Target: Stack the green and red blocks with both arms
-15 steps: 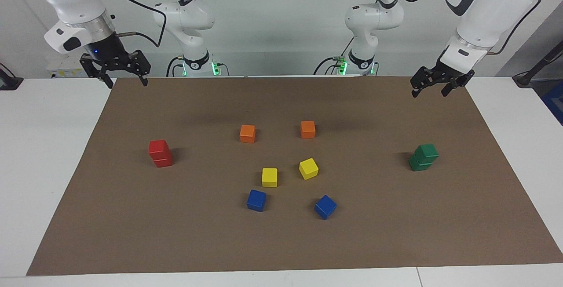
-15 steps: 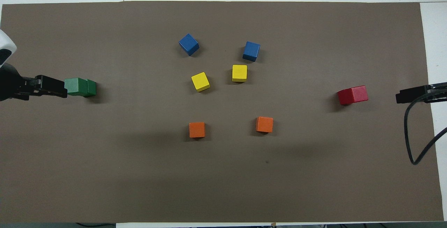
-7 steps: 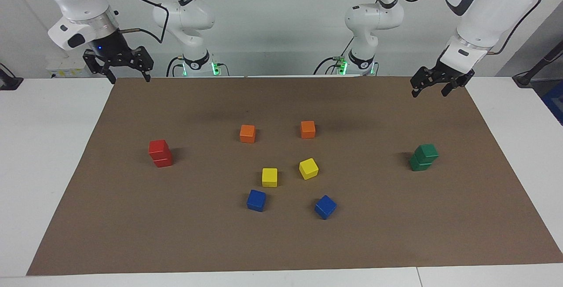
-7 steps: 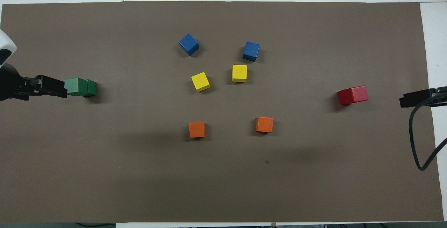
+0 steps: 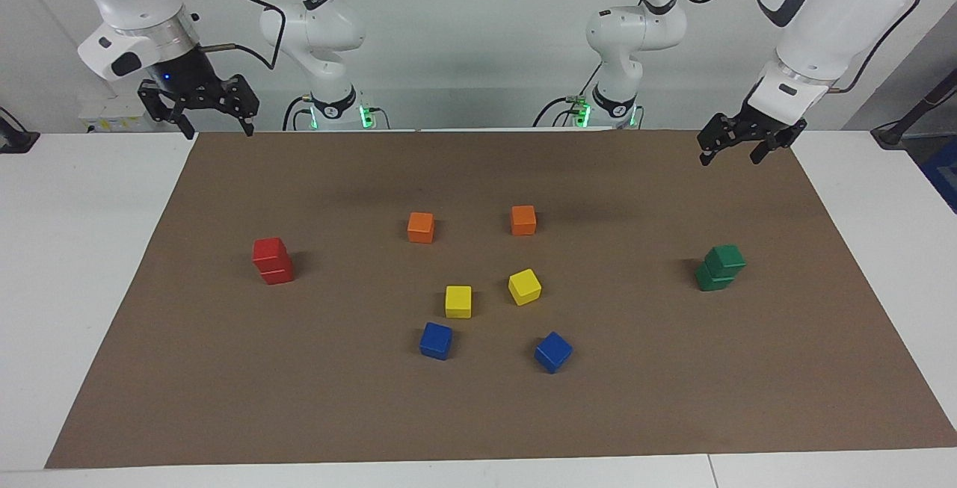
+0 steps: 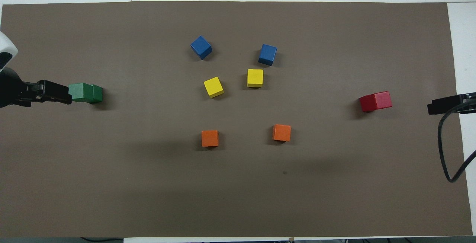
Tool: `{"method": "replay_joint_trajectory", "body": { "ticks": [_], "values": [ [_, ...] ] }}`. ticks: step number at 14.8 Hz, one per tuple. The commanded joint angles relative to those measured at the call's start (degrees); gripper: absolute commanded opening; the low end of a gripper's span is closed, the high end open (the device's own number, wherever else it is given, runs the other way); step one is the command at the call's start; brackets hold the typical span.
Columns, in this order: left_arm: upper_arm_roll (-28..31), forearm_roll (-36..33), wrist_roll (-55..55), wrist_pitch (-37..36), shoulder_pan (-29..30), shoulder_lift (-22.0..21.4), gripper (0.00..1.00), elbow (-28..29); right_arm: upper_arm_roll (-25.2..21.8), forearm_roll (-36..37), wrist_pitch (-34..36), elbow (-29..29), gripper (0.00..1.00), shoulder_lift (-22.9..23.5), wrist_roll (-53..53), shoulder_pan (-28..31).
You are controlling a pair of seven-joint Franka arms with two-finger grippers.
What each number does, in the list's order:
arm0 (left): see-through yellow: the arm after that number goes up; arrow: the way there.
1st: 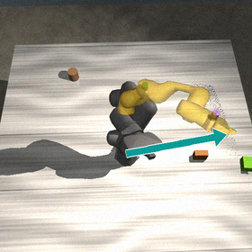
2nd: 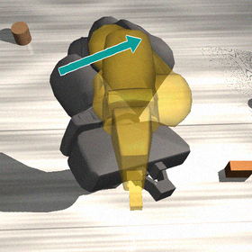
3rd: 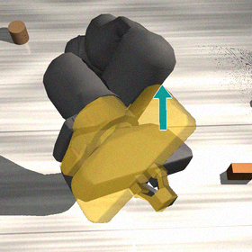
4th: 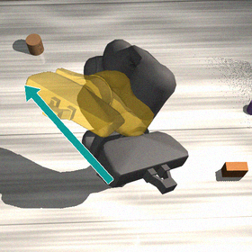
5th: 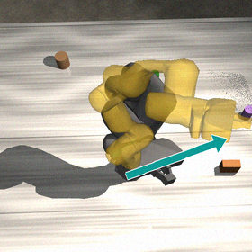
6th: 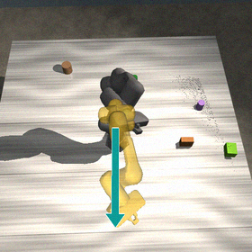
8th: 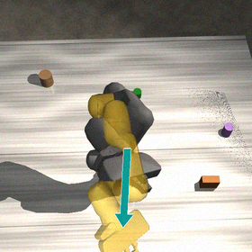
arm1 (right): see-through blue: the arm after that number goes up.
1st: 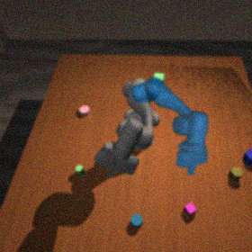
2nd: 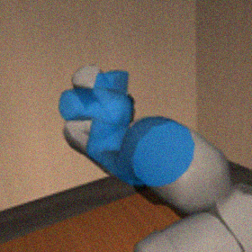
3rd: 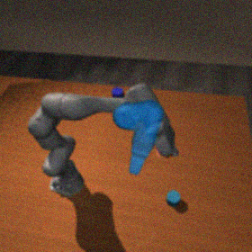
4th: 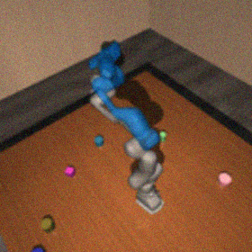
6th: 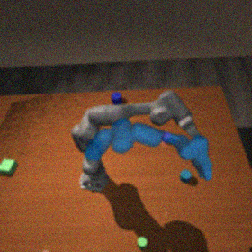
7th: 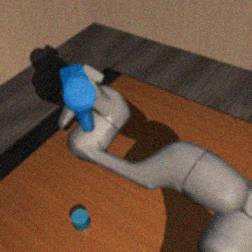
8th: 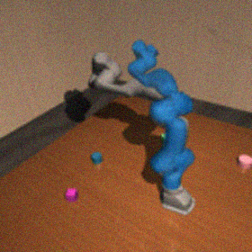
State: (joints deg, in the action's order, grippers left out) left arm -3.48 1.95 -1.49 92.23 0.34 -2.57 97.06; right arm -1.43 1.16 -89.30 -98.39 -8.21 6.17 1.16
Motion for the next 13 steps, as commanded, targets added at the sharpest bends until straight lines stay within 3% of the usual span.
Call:
{"method": "replay_joint_trajectory", "body": {
  "ticks": [1, 13],
  "values": [
    [0.1, -0.7, -0.6, -0.4, -0.2, -0.7, 1.0, 0.0, -0.9, 0.9, 1.4, 3.4, 1.0, 2.0, -0.8, -0.9],
    [0.1, -0.7, -0.6, -0.4, -0.2, -0.7, 1.0, 0.0, -0.3, 0.2, 2.2, 5.1, 1.0, 3.4, -1.5, 0.0]
  ]
}}
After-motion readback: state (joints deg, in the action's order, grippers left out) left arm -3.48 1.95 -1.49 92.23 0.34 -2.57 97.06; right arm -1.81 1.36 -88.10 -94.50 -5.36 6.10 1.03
